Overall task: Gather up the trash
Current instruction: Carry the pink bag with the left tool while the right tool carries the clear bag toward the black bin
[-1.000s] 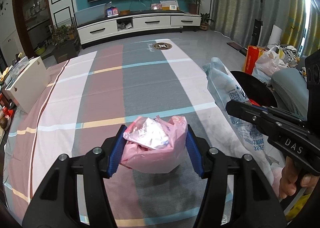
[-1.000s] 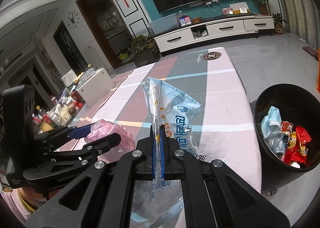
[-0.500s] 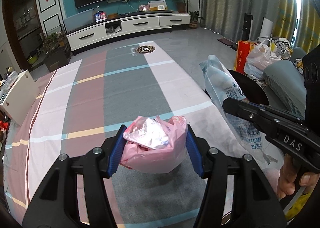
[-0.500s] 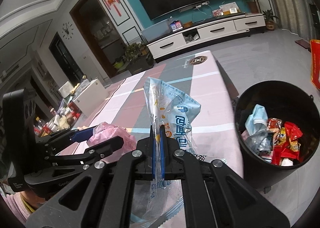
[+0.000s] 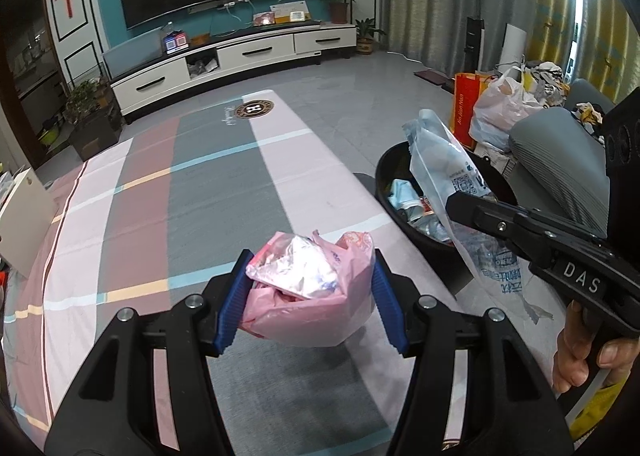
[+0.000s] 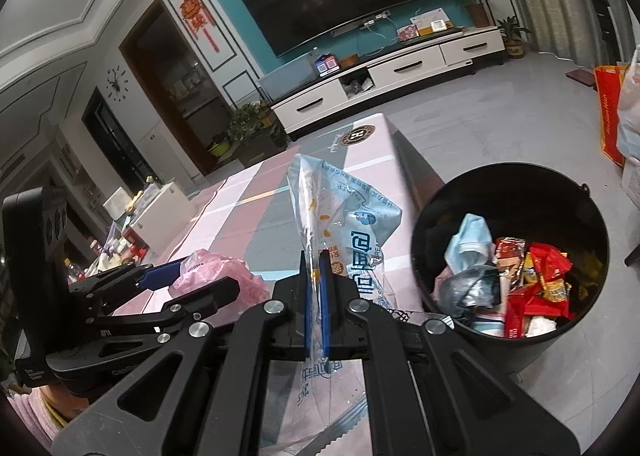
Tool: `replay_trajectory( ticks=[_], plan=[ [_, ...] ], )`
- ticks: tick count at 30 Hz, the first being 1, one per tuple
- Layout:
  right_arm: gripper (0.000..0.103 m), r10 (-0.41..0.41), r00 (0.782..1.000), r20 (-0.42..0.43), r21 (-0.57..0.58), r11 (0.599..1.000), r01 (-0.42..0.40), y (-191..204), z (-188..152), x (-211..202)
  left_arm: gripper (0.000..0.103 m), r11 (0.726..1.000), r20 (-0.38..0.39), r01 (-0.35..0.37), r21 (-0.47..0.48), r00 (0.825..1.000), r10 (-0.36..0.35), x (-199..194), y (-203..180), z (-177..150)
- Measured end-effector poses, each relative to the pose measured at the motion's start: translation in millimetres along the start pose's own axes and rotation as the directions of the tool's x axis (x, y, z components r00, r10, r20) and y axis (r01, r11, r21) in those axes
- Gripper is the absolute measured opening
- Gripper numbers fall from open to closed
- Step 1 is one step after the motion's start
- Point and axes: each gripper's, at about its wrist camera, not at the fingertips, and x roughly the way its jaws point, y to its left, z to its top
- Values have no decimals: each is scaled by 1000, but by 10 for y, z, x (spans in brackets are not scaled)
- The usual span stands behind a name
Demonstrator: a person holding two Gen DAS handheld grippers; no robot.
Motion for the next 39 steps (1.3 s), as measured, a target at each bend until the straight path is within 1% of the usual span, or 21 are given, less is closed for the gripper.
replay_trajectory(
  ticks=[27,39],
  plan=[
    [5,-101,993,53,119,988,94,-734,61,-351,59,991,-2,91,95,996,-91,342,-650,311],
    [5,-121,991,57,149,983,111,-941,110,-392,59,987,-1,105,118,994,-106,496,-836,452]
  ],
)
